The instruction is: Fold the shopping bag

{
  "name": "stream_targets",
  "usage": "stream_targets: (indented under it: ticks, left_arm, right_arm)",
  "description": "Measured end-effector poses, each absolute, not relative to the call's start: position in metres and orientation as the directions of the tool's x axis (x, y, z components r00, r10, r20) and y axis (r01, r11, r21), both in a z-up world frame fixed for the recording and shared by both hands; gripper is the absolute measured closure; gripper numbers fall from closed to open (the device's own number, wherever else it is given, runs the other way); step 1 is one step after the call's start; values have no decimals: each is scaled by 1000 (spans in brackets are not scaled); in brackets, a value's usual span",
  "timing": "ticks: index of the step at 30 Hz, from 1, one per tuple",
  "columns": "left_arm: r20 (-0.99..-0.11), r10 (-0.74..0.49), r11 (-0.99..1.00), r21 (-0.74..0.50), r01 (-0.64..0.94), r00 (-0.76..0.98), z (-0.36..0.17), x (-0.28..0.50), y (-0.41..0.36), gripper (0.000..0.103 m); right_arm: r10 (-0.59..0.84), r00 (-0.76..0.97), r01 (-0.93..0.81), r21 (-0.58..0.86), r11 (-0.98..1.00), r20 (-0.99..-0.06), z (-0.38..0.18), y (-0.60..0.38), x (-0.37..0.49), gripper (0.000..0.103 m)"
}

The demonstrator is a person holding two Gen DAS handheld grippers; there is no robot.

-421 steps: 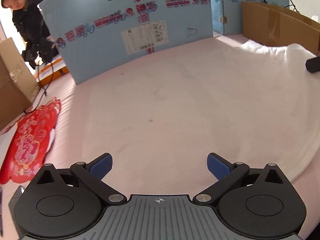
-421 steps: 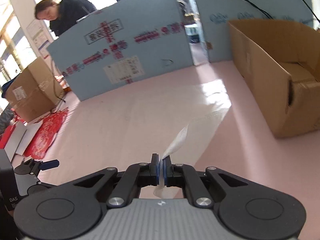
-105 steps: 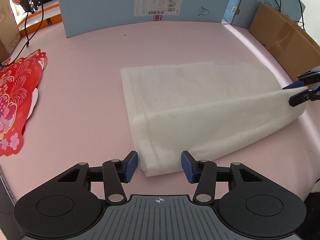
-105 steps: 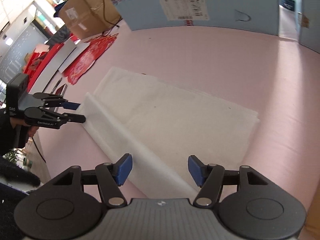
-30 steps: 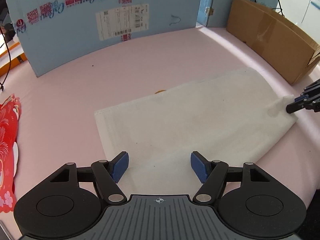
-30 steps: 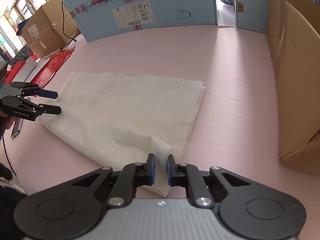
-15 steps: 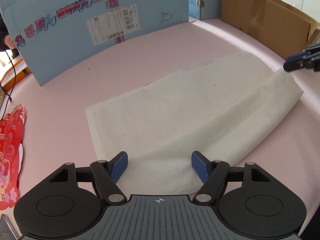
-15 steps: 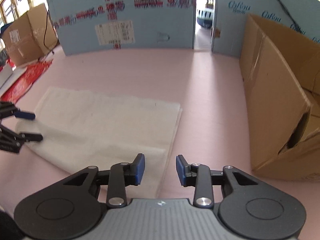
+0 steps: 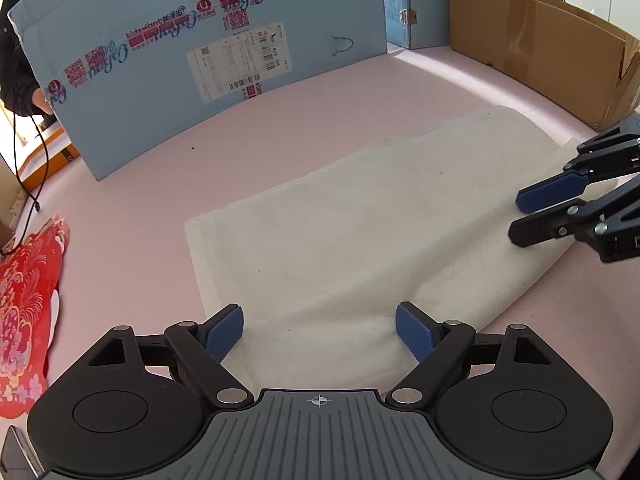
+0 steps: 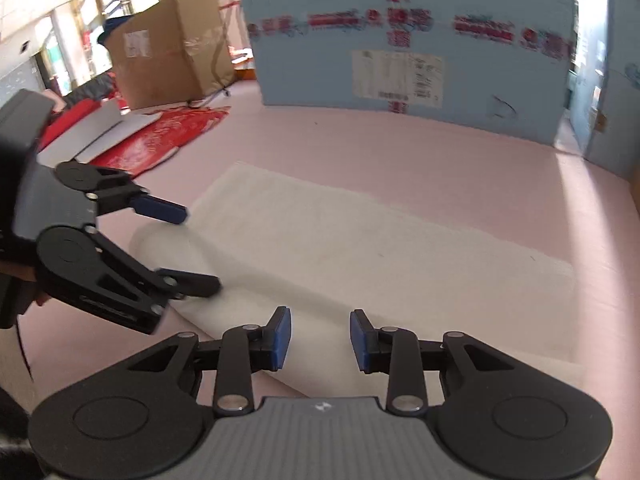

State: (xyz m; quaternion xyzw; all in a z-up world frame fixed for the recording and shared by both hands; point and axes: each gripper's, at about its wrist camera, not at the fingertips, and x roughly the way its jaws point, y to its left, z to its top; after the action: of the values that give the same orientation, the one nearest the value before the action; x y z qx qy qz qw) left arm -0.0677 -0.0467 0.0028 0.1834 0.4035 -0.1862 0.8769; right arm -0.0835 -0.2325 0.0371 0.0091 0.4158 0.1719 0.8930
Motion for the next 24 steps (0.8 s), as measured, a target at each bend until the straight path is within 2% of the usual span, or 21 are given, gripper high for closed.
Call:
stream_targets:
  ticks: [3,4,5,6,10,13,15,17,20,22,24]
  left_arm:
    - [-770,-165,856,198,477,617,5,-68,-49,16]
    - [-757,-153,846,232,480,635,7,-71,-52,18]
    - [-745,-153,836,253,487,649,11,-74,-54,26]
    - [-729,-174,818,268,510,662,17,-79,-58,29]
    - [-687,-326,681,305,665,649,46,-109,-82,29]
    - [-715,-374,557,336,759,591,42,-120,-102,28]
    - [-758,-360,520,320,792,543,32,-115,-110,28]
    - [-798,-357,574,222,788,485,34,-97,-110,23]
    - [-842,-378,667,40,744,384,46,-61,-101,13]
    - [-854,-364,659,46,751,372,48,-52,-98,9]
    - [-863,-356,646,50,762,358,47,-49,-98,7]
  right_arm:
    - [264,625,-216,162,963,-735,37,-257,-94,70]
    - [243,631,-204,145,968,-737,38,-262,-97,70]
    - [237,633,-201,139,970,-737,38,-265,-98,69]
    - [236,634,-200,138,970,-737,37,-266,-99,67]
    - [237,634,-211,130,969,-736,36,-262,-99,57]
    - [234,634,-229,111,967,-737,36,-257,-97,54]
    - [243,628,-245,108,964,-739,37,-257,-96,53]
    - [256,621,-268,107,958,-740,40,-259,-96,51]
    - [282,614,-330,85,940,-737,50,-265,-103,34]
    - [279,612,-391,23,920,-740,56,-266,-111,25]
    - [256,602,-446,-53,893,-756,57,-262,-117,24]
